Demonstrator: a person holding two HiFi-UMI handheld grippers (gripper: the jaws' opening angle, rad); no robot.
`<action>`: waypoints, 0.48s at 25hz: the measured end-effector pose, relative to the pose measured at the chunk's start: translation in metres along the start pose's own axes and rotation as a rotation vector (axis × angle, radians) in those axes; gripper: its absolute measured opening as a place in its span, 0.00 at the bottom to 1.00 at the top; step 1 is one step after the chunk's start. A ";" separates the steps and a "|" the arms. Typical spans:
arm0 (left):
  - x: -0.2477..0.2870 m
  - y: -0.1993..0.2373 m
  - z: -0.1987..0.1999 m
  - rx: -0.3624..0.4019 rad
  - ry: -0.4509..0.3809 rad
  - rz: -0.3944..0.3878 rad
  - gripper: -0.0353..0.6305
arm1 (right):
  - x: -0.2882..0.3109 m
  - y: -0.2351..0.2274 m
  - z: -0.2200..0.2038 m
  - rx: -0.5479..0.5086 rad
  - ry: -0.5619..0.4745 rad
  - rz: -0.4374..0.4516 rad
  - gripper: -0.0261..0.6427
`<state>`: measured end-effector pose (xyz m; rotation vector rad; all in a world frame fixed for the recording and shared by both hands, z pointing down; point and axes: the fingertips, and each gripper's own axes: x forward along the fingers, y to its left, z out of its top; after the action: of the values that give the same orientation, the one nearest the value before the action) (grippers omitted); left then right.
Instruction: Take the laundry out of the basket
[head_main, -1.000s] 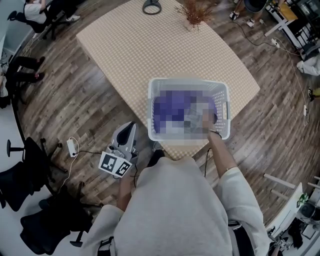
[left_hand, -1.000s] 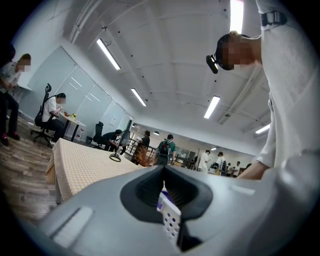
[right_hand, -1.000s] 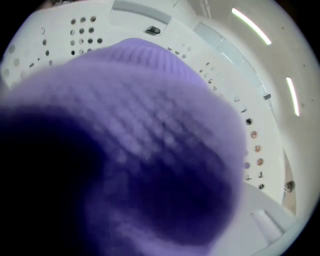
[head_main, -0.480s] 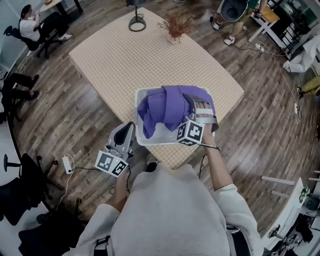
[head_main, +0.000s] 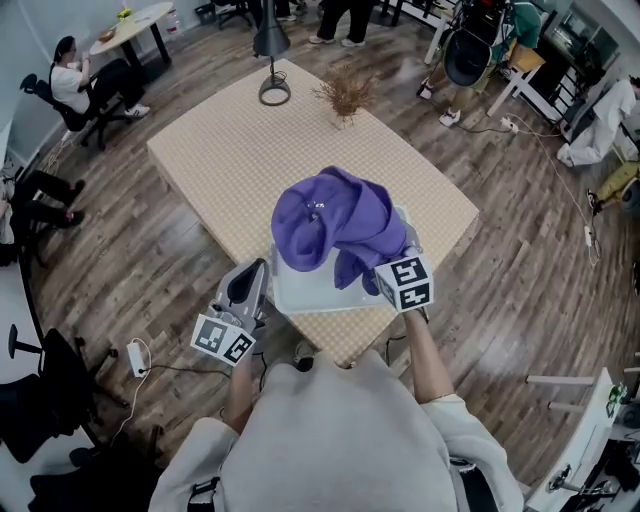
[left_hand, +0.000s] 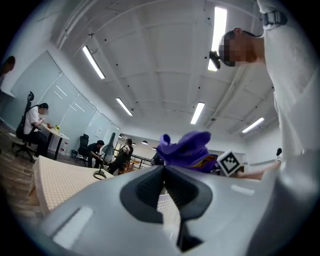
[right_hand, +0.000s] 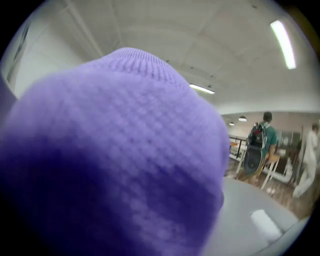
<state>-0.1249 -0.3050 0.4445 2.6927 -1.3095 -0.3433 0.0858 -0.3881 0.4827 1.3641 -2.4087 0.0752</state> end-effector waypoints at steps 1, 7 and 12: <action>0.000 0.001 0.002 0.002 -0.003 -0.001 0.07 | -0.005 0.001 0.007 0.109 -0.055 0.031 0.39; -0.004 -0.001 0.005 0.003 -0.004 -0.030 0.07 | -0.024 0.006 0.025 0.358 -0.236 0.068 0.39; -0.007 0.001 0.008 0.001 0.003 -0.060 0.07 | -0.034 0.010 0.031 0.330 -0.255 0.018 0.39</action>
<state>-0.1324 -0.3001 0.4385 2.7373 -1.2300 -0.3455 0.0840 -0.3616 0.4441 1.5767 -2.7121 0.3367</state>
